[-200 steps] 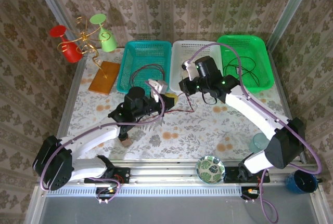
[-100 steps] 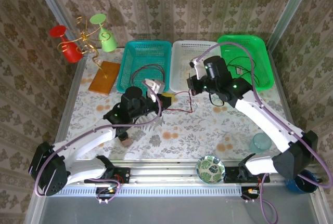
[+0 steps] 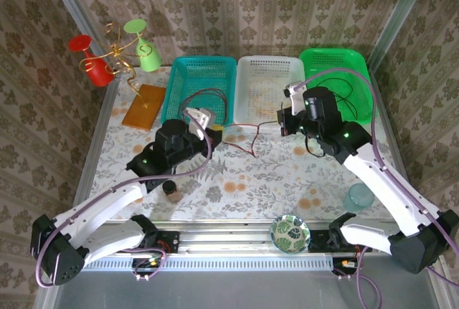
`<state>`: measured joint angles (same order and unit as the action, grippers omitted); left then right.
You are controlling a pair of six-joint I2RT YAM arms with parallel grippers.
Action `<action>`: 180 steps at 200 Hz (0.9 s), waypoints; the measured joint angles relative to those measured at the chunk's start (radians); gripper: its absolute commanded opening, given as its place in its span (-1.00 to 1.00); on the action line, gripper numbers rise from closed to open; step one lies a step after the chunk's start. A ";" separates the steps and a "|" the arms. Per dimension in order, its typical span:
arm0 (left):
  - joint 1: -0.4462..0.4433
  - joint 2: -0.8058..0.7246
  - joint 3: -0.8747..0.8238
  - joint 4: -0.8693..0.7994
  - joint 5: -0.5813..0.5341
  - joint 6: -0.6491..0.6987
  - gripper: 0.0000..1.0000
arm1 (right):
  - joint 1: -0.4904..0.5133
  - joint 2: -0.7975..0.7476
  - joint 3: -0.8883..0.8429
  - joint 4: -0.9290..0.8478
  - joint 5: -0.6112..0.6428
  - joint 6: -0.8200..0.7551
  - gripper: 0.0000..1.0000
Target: Untangle the cables
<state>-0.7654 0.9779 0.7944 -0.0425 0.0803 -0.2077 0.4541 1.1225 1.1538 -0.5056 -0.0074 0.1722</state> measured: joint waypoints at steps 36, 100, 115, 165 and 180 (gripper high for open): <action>0.003 -0.058 0.000 -0.078 -0.093 0.023 -1.00 | -0.051 -0.049 -0.034 0.001 0.005 0.022 -1.00; 0.027 -0.169 0.000 -0.142 -0.289 0.051 -1.00 | -0.155 -0.107 -0.056 0.001 0.008 0.042 -1.00; 0.036 -0.185 -0.001 -0.160 -0.326 0.052 -1.00 | -0.180 -0.125 -0.066 0.001 0.008 0.045 -1.00; 0.069 -0.231 -0.004 -0.220 -0.414 0.052 -1.00 | -0.242 -0.159 -0.087 0.001 0.012 0.055 -1.00; 0.079 -0.242 -0.004 -0.236 -0.434 0.052 -1.00 | -0.258 -0.165 -0.095 0.001 0.016 0.062 -1.00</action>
<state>-0.6868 0.7361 0.7906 -0.2783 -0.3538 -0.1558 0.1959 0.9577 1.0592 -0.5045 0.0086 0.2344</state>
